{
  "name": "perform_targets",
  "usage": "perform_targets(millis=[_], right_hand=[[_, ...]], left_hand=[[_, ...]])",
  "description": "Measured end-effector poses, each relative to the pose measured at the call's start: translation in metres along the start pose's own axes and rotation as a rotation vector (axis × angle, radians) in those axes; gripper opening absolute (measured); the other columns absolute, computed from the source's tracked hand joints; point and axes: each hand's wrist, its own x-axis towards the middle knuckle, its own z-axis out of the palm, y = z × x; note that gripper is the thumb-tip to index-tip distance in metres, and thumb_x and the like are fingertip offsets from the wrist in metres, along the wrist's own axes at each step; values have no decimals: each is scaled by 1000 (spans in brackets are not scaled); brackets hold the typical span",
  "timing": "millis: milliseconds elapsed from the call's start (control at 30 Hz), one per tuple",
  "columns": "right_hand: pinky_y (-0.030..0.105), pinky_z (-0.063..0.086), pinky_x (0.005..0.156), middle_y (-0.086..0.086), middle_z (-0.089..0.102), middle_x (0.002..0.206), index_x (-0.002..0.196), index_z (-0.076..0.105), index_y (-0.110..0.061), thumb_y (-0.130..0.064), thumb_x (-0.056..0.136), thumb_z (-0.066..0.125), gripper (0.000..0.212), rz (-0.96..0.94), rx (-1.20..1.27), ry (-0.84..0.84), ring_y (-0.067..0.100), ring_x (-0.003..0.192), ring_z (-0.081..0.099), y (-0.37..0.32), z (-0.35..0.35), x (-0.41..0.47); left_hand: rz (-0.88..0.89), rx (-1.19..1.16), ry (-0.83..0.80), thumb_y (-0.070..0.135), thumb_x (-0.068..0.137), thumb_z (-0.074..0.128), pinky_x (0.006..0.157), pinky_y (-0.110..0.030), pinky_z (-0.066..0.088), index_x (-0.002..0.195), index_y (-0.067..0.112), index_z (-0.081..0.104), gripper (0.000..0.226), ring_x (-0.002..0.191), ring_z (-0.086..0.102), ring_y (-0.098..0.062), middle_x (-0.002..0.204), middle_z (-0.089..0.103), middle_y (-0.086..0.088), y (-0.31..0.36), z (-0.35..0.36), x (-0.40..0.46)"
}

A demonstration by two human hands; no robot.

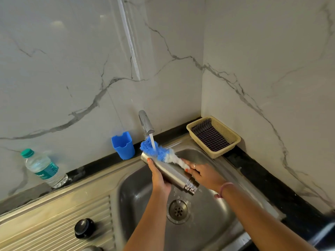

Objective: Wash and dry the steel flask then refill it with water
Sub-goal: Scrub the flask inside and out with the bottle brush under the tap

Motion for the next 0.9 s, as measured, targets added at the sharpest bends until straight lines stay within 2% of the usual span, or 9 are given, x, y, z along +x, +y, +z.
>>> perform_targets(millis=[67,100,167,200,367,467,633,767,900], right_hand=[[14,43,65,0,61,83,146,25,-44,-42,102,34,45,-35,9,-27,7,69,55,8,1,-11],[13,43,66,-4,60,82,146,24,-45,-40,103,35,45,-37,14,-41,4,68,54,13,0,-21],[11,39,61,-15,45,71,144,22,-48,-36,104,35,44,-40,-20,-53,0,59,45,26,-1,-43],[11,39,60,-14,41,67,142,21,-50,-35,104,35,44,-32,-32,-59,1,56,42,32,-2,-54],[16,41,59,-11,49,67,136,17,-57,-36,103,36,43,-36,1,-33,2,55,46,27,0,-54],[15,40,54,-13,46,65,141,21,-52,-39,102,38,44,-68,40,55,1,52,46,3,6,-21],[24,52,67,-6,60,75,146,23,-51,-51,100,30,46,-82,52,20,8,63,57,-2,20,-2],[14,47,66,-13,57,83,143,34,-39,-36,103,36,40,-19,33,-10,4,65,55,18,24,-44],[17,46,62,-6,58,76,134,28,-51,-38,101,40,37,8,149,10,9,58,51,22,20,-52]], left_hand=[[5,-20,4,75,86,47,110,-57,38,149,29,39,79,128,51,-38,144,52,-14,3,-4,0],[8,-23,0,75,87,45,110,-58,38,150,29,39,78,130,49,-39,146,50,-14,6,-7,1],[2,-29,2,76,87,42,111,-61,35,150,29,39,79,133,47,-41,147,48,-15,10,-11,3],[-2,-27,8,77,86,43,111,-62,34,150,28,39,81,133,46,-41,147,48,-15,11,-12,3],[-24,25,-37,78,72,56,110,-63,35,150,29,39,94,127,51,-41,145,49,-16,8,-15,3],[-5,36,-16,74,84,50,109,-57,39,150,27,38,82,123,53,-39,143,52,-15,1,-8,-3],[0,24,20,74,91,38,109,-55,38,152,29,34,76,132,47,-39,148,47,-15,3,-7,-6],[3,78,-46,78,78,47,111,-61,34,152,33,34,88,132,46,-40,151,44,-11,11,-18,-2],[-3,76,-7,71,75,62,108,-61,38,152,30,35,91,114,57,-37,137,54,-13,10,-22,-4]])
